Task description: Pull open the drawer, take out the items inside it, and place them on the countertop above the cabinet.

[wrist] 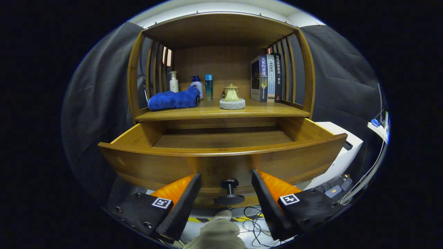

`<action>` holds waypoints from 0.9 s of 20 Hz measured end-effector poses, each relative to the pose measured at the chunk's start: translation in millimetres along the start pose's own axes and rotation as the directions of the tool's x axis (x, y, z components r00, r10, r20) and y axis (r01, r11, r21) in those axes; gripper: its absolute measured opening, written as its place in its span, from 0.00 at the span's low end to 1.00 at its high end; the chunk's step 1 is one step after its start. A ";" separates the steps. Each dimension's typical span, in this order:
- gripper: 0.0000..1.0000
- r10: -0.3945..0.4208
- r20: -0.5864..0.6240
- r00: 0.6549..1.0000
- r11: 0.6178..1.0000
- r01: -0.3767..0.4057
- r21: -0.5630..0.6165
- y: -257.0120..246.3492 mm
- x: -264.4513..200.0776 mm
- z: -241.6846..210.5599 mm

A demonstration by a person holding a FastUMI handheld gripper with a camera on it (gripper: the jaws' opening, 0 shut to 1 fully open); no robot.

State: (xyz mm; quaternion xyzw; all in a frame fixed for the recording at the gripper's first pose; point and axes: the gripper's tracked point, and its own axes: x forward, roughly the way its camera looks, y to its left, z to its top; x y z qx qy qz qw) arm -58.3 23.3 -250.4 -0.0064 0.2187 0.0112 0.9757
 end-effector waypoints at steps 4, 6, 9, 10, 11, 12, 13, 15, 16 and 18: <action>0.98 0.002 0.014 1.000 1.000 -0.002 0.010 2.0 20.3 11.0; 0.98 0.007 0.017 1.000 1.000 -0.007 0.010 1.8 28.9 13.9; 0.98 0.013 0.020 1.000 1.000 -0.013 0.005 0.1 42.0 17.5; 0.98 0.016 0.022 1.000 1.000 -0.016 0.009 0.5 44.6 19.2; 0.98 0.019 0.024 1.000 1.000 -0.019 0.013 0.1 47.6 20.2; 0.98 0.020 0.026 0.999 1.000 -0.020 0.015 0.3 51.1 21.8; 0.98 0.020 0.028 0.999 1.000 -0.020 0.014 0.0 55.8 24.0; 0.98 0.020 0.031 0.999 1.000 -0.021 0.011 -0.5 64.2 26.5; 0.98 0.022 0.033 0.999 1.000 -0.022 0.012 -0.6 67.4 27.8; 0.98 0.027 0.040 0.999 1.000 -0.028 0.013 -0.6 73.4 30.7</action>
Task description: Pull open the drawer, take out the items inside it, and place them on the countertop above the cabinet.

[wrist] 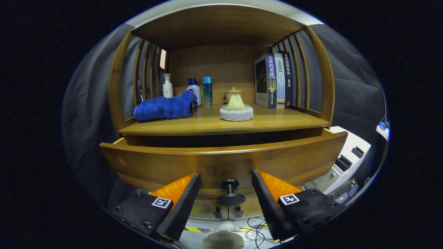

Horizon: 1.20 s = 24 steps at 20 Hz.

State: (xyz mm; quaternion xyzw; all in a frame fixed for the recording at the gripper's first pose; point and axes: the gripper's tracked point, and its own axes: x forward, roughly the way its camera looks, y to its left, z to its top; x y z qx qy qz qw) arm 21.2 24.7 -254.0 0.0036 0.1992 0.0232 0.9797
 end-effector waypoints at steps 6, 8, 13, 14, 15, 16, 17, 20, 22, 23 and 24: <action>0.98 0.008 0.012 1.000 1.000 -0.008 0.005 -2.2 21.3 7.0; 0.98 0.010 0.016 1.000 1.000 -0.011 0.007 -2.0 27.7 9.1; 0.98 0.014 0.025 1.000 1.000 -0.015 0.017 -3.4 45.7 13.1; 0.98 0.015 0.027 1.000 1.000 -0.016 0.021 -4.0 47.9 14.3; 0.98 0.016 0.027 1.000 1.000 -0.016 0.022 -3.7 49.6 15.0; 0.98 0.015 0.031 0.999 1.000 -0.016 0.024 -2.0 49.9 16.1; 0.98 0.014 0.036 0.999 1.000 -0.015 0.023 -2.7 49.4 16.0; 0.98 0.013 0.043 0.999 1.000 -0.014 0.027 -2.8 51.3 16.2; 0.99 0.014 0.050 0.999 1.000 -0.015 0.024 -2.9 50.3 16.5; 0.98 0.014 0.057 0.998 1.000 -0.015 0.021 -2.7 49.4 16.8; 0.98 0.014 0.061 0.998 1.000 -0.016 0.019 -3.3 49.6 16.6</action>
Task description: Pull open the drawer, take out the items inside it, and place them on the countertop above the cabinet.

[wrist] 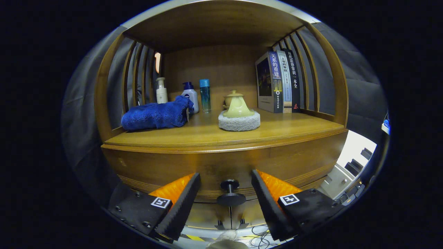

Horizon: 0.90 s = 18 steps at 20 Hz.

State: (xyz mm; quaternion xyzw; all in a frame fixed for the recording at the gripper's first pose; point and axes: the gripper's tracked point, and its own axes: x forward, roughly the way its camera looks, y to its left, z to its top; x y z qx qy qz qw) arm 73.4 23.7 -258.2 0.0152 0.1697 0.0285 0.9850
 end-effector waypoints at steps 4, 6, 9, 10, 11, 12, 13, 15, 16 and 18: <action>0.98 -0.016 -0.021 1.000 1.000 0.016 -0.005 -5.5 -1.2 1.2; 1.00 -0.052 -0.005 0.999 0.998 0.052 -0.017 -16.8 -7.2 13.2; 1.00 -0.088 0.035 0.996 0.996 0.087 0.035 -27.0 -28.3 38.3; 1.00 -0.073 0.046 0.996 0.996 0.070 0.052 -25.9 -35.2 47.1; 1.00 -0.068 0.056 0.996 0.996 0.065 0.057 -27.8 -44.7 55.1; 1.00 -0.076 0.071 0.995 0.996 0.072 0.055 -32.8 -53.7 66.0; 1.00 -0.088 0.092 0.992 0.995 0.084 0.050 -37.6 -62.2 79.5; 0.99 -0.079 0.137 0.987 0.996 0.073 0.051 -36.3 -79.7 108.4; 0.98 -0.066 0.157 0.985 0.997 0.059 0.048 -33.4 -89.4 122.3; 0.98 -0.051 0.192 0.980 0.999 0.047 0.024 -28.7 -105.8 146.2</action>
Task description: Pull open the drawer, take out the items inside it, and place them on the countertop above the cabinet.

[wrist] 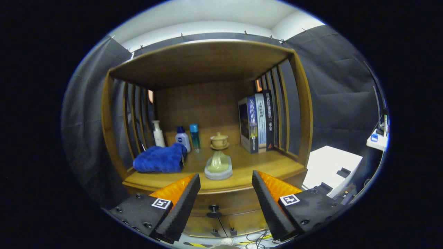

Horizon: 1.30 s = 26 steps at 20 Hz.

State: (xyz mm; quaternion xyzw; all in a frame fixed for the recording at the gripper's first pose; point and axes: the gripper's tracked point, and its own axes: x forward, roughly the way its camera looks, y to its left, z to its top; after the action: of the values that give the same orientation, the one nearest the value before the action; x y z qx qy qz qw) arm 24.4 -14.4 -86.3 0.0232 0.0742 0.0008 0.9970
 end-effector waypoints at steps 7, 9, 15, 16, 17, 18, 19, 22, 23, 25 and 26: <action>0.98 0.053 0.071 0.996 0.998 -0.051 -0.028 23.2 -37.6 66.8; 0.98 0.058 0.086 0.995 0.998 -0.058 -0.007 25.6 -45.3 82.4; 0.98 0.035 0.107 0.994 0.999 -0.033 -0.021 17.6 -54.2 95.2; 0.98 0.032 0.101 0.994 0.999 -0.029 -0.023 17.0 -53.7 92.8; 0.98 0.029 0.094 0.995 0.999 -0.027 -0.023 16.1 -51.1 89.9; 0.98 0.028 0.087 0.996 0.999 -0.026 -0.022 15.8 -49.4 85.9; 0.98 0.024 0.081 0.996 1.000 -0.022 -0.022 14.6 -47.9 84.6; 0.98 0.020 0.067 0.998 1.000 -0.018 -0.025 15.3 -43.5 79.2; 0.98 0.020 0.065 0.998 0.999 -0.018 -0.028 16.5 -42.3 78.8; 0.98 0.022 0.056 0.998 0.999 -0.020 -0.031 18.3 -41.0 74.9; 0.98 0.023 0.051 0.998 0.999 -0.021 -0.032 19.0 -40.1 72.5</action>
State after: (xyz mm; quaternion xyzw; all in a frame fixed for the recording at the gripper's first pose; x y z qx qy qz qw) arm -4.5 1.1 -7.9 0.0086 0.0481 0.0123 0.9987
